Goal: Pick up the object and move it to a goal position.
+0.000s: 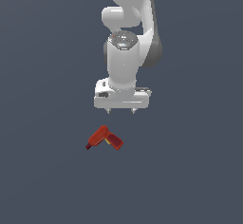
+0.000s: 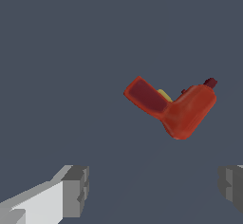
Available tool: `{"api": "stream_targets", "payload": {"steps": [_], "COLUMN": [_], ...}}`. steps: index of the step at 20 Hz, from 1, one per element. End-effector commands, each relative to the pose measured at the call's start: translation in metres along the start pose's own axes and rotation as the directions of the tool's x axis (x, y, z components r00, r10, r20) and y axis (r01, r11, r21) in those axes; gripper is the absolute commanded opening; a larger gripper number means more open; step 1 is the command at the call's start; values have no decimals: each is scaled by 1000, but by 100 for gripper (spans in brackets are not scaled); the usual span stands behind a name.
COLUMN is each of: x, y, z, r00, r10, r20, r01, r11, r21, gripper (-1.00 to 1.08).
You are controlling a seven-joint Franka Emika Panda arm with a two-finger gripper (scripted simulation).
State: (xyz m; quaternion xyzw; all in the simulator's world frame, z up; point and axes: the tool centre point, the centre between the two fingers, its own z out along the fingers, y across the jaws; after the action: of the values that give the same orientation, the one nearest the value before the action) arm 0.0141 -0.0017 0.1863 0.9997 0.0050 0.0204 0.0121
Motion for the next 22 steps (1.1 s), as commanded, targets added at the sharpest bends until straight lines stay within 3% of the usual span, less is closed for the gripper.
{"api": "stream_targets", "payload": {"steps": [1, 10, 22], "x": [0, 2, 19], "y": [0, -6, -8], "z": [0, -6, 3], "r00": [1000, 1000, 995], "r10": [0, -14, -96], "r20": [0, -15, 21], "r01": [0, 14, 96], "r11": [1000, 1000, 995], "r21": [0, 7, -5], "gripper": [108, 108, 108]}}
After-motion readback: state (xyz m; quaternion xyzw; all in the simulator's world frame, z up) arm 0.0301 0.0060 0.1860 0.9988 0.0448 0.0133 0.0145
